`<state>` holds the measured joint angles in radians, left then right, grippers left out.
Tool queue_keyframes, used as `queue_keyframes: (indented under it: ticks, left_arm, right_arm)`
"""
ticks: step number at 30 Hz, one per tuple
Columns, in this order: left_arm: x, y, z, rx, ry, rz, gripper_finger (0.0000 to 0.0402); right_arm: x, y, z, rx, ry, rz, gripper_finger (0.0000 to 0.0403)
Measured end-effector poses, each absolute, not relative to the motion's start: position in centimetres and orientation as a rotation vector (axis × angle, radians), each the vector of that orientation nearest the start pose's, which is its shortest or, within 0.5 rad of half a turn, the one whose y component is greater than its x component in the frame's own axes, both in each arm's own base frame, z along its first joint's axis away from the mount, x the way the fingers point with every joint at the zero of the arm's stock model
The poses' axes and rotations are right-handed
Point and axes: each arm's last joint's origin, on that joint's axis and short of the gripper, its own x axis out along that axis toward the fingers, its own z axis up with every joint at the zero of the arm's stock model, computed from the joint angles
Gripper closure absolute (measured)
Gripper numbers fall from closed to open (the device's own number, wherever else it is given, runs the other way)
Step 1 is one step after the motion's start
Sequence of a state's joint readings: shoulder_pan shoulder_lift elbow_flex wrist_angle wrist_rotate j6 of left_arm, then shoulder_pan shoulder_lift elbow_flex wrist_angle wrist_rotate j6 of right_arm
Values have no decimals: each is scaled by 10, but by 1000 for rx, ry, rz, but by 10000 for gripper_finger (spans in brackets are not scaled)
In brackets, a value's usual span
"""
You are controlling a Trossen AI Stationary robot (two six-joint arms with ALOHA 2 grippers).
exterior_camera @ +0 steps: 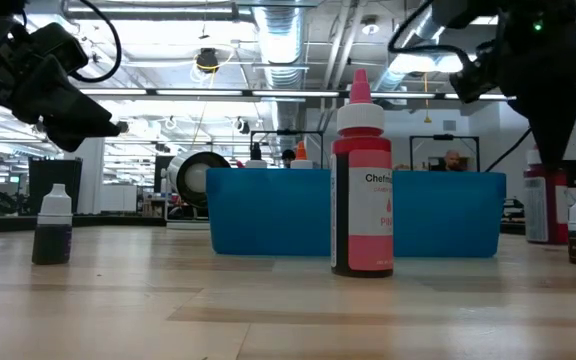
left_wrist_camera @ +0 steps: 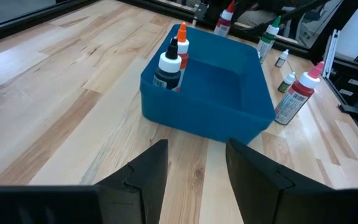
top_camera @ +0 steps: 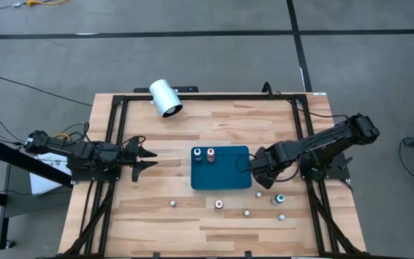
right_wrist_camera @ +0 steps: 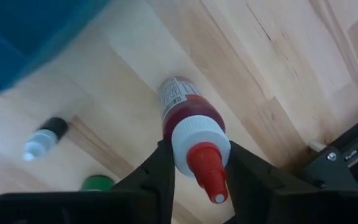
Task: Pick & Place food coloring
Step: Put the large red food coloring bottle into the blue bin
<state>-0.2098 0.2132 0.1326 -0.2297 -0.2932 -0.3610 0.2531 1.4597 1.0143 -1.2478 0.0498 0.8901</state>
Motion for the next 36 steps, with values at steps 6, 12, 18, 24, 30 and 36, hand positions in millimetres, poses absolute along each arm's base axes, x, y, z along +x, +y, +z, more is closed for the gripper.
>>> queue_keyframes:
  ticks: [6,12,18,24,30,36]
  left_arm:
    - [101,-13,168,-274,306,141,248]
    - [101,-13,168,-274,306,141,248]
    - [101,-13,168,-275,306,140,248]
    - [101,-13,168,-275,306,140,248]
    - [101,-13,168,-297,305,144,248]
    - [101,-13,168,-319,305,148,248]
  right_arm:
    - [225,57,239,424,1572,-565,303]
    - [226,57,268,424,1573,-565,295]
    - [229,58,301,444,1529,-542,301]
    - [233,58,325,472,1449,-518,297]
    - [233,58,328,463,1430,-525,300]
    - [234,58,328,462,1429,-525,298]
